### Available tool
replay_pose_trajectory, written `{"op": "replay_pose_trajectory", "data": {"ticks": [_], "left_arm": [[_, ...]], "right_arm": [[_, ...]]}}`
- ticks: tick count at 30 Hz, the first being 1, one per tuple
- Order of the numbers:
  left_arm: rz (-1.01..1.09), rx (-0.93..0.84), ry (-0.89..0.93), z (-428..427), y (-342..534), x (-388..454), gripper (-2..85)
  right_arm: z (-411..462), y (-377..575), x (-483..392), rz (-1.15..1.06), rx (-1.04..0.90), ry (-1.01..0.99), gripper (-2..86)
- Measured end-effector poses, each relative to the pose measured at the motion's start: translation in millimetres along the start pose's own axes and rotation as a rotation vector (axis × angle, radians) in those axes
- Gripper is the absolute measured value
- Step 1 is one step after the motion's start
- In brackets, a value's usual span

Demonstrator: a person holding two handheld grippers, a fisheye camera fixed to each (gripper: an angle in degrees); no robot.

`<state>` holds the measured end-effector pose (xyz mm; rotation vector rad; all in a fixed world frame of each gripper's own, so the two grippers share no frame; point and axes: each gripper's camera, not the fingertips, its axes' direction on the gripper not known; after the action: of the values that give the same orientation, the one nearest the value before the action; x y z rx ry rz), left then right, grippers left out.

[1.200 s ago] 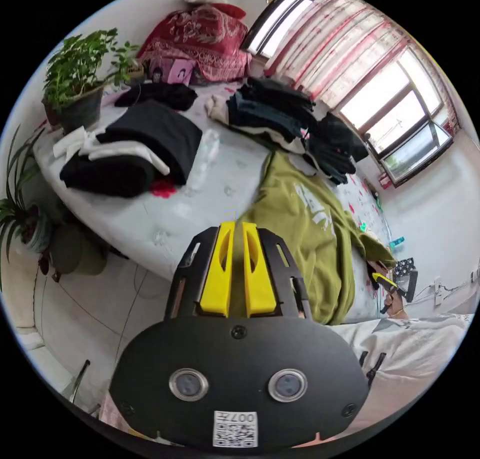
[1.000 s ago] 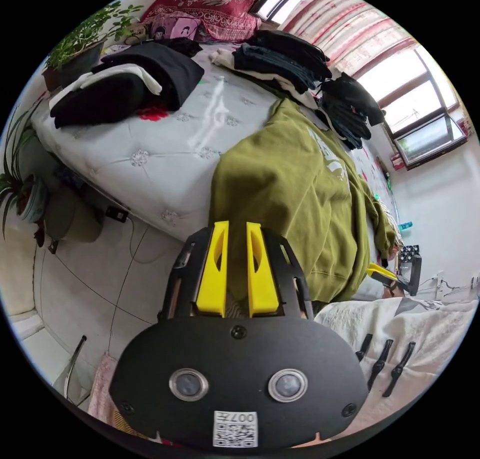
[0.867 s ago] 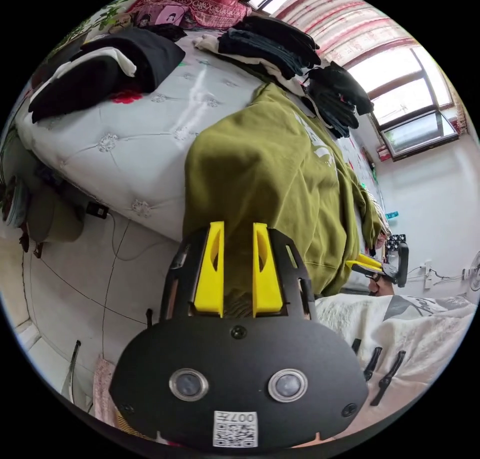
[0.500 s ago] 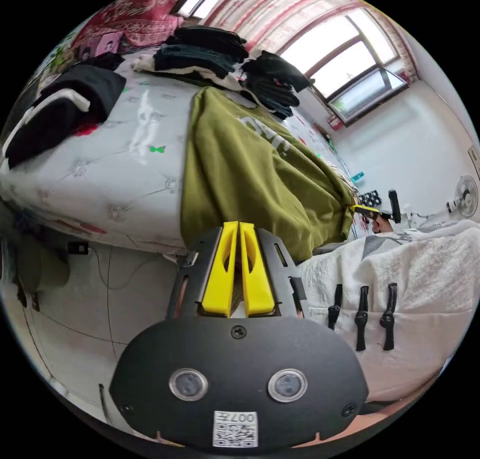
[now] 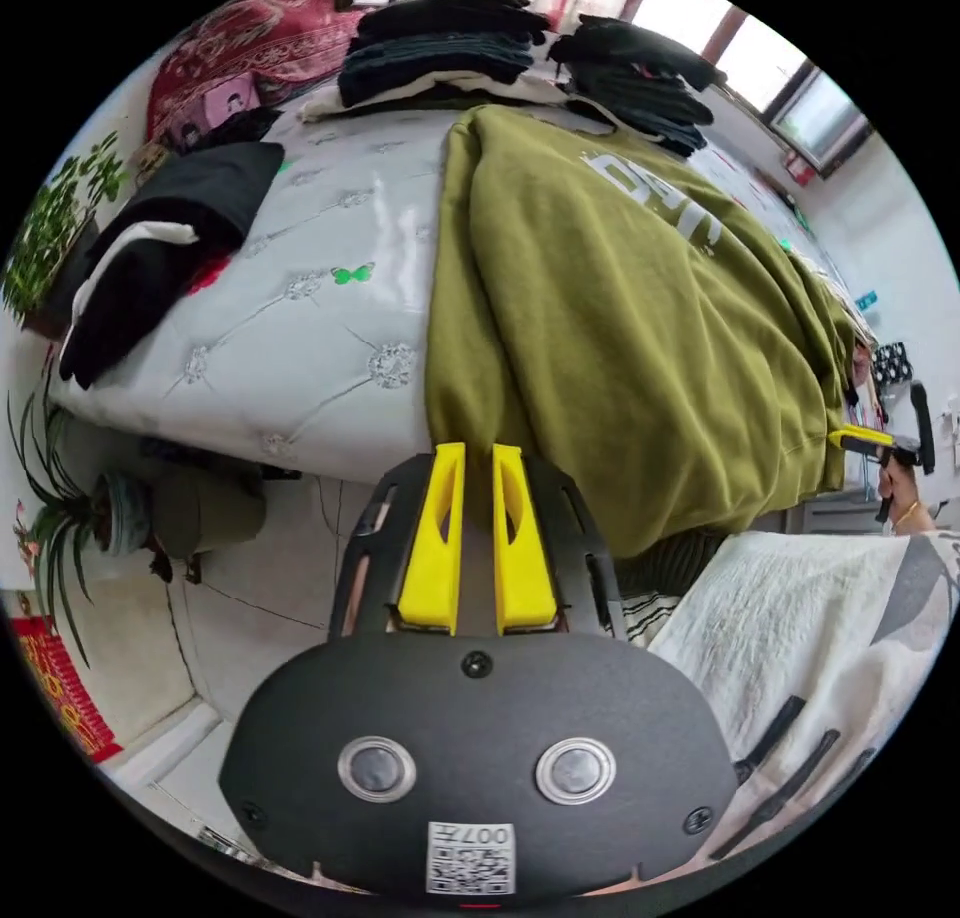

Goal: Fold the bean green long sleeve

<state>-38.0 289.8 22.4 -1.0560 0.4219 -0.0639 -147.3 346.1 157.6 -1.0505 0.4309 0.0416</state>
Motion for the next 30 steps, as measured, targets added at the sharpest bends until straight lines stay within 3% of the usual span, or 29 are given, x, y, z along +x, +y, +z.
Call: {"op": "replay_pose_trajectory", "data": {"ticks": [3, 6, 8, 11, 17, 21, 24, 30], "left_arm": [[0.012, -0.005, 0.038, -16.7, -9.0, -24.7, -0.4], [-0.062, 0.13, -0.113, -80.5, -29.5, -79.0, -0.4], [-0.249, 0.296, -0.32, -155.8, -41.9, -135.5, 0.1], [-0.403, 0.42, -0.347, -210.3, -45.2, -183.8, 2.1], [-0.353, 0.473, -0.159, -196.2, -18.1, -166.7, 7.2], [-0.273, 0.311, 0.106, -105.4, 29.7, -101.1, 8.6], [-0.283, 0.197, 0.239, -59.0, 62.9, -70.9, 10.0], [-0.191, 0.035, 0.337, -16.7, 63.7, -52.1, 13.0]], "right_arm": [[-7.1, 3.3, 15.5, 0.021, 0.024, -0.045, 6.3], [-13.5, 9.5, 26.6, 0.008, 0.039, -0.196, 5.5], [-14.8, 13.1, 28.6, -0.019, 0.045, -0.332, 5.4], [-8.4, 16.7, 16.9, -0.074, 0.039, -0.454, 5.9], [-12.4, 19.0, 7.6, -0.046, 0.061, -0.219, 7.8], [-34.9, 13.0, 8.5, -0.06, 0.117, -0.098, 8.8], [-39.4, 2.8, 3.5, -0.072, 0.129, -0.126, 9.1], [-15.2, -15.0, -8.7, -0.089, 0.049, -0.143, 7.9]]}}
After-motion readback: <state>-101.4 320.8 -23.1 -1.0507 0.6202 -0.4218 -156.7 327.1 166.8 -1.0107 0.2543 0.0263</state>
